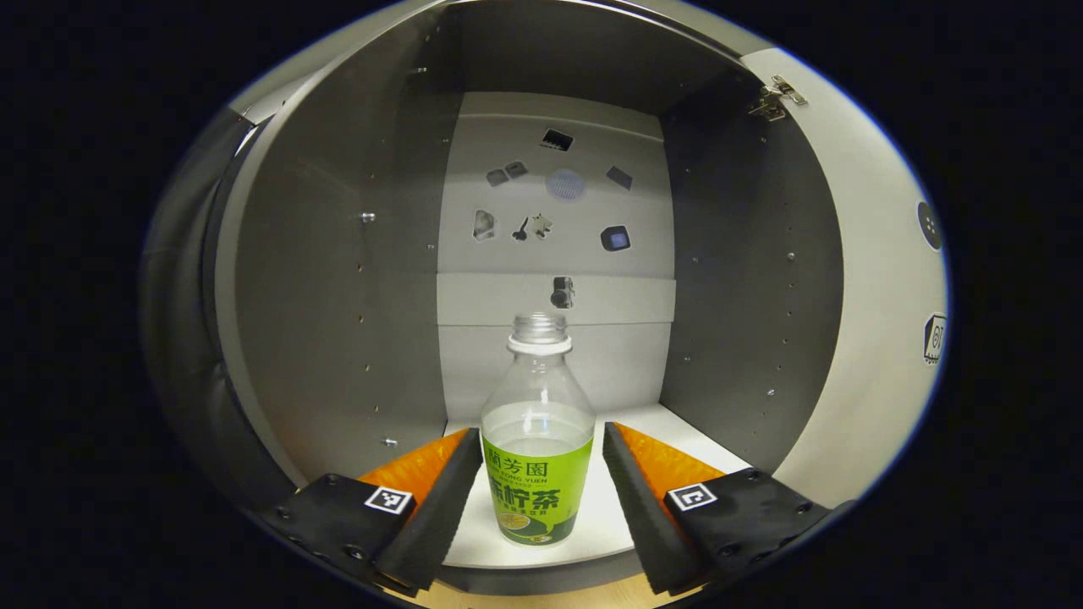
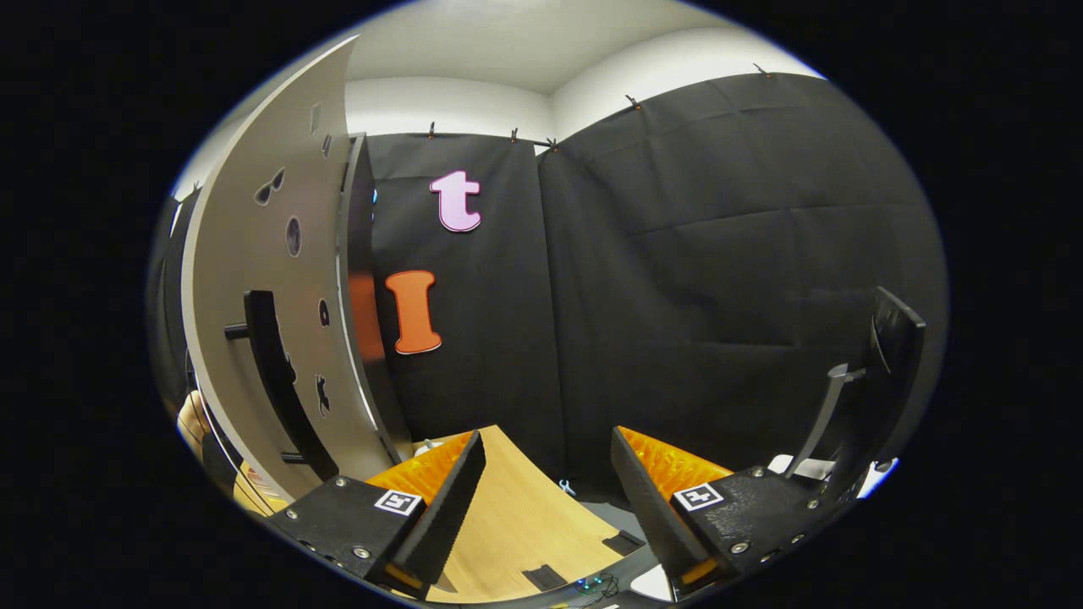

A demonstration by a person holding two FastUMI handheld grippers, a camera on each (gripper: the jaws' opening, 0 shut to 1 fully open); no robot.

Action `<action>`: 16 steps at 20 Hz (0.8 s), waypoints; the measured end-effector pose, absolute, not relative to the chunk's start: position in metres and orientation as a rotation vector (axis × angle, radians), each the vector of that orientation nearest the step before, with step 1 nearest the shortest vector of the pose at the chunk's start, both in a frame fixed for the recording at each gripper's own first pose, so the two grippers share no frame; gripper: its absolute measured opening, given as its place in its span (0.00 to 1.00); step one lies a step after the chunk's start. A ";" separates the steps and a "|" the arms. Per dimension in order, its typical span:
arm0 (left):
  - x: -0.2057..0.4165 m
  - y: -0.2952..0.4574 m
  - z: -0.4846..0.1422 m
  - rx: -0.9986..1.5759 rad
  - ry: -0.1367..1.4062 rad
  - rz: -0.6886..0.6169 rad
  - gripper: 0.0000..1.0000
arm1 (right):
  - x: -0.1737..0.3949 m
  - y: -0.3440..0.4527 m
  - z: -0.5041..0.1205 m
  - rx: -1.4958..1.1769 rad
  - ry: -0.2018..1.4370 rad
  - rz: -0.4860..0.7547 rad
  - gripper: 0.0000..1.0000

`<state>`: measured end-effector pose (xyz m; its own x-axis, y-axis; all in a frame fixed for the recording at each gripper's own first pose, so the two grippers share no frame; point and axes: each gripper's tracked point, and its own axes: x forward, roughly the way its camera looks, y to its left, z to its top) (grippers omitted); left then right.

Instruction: Open the cabinet door with the right hand, grasp the bottle in the cabinet with the left hand and place it on the coaster, then close the cabinet door with the right hand.

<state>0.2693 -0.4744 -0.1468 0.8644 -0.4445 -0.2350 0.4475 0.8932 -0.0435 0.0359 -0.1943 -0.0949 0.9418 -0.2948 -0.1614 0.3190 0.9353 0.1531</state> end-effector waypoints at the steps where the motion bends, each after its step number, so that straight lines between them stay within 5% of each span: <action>1: 0.270 -0.474 -0.148 0.014 0.242 -0.472 0.84 | 0.036 -0.195 -0.095 0.180 0.138 -0.315 0.93; 16: 0.157 -0.401 -0.129 0.010 0.208 -0.534 0.82 | 0.039 -0.172 -0.094 0.189 0.131 -0.279 0.93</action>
<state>0.1572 -0.4012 -0.1294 0.8403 -0.5039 -0.1997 0.5060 0.8614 -0.0444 0.0392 -0.1724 -0.0937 0.9530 -0.2607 -0.1543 0.2853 0.9438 0.1670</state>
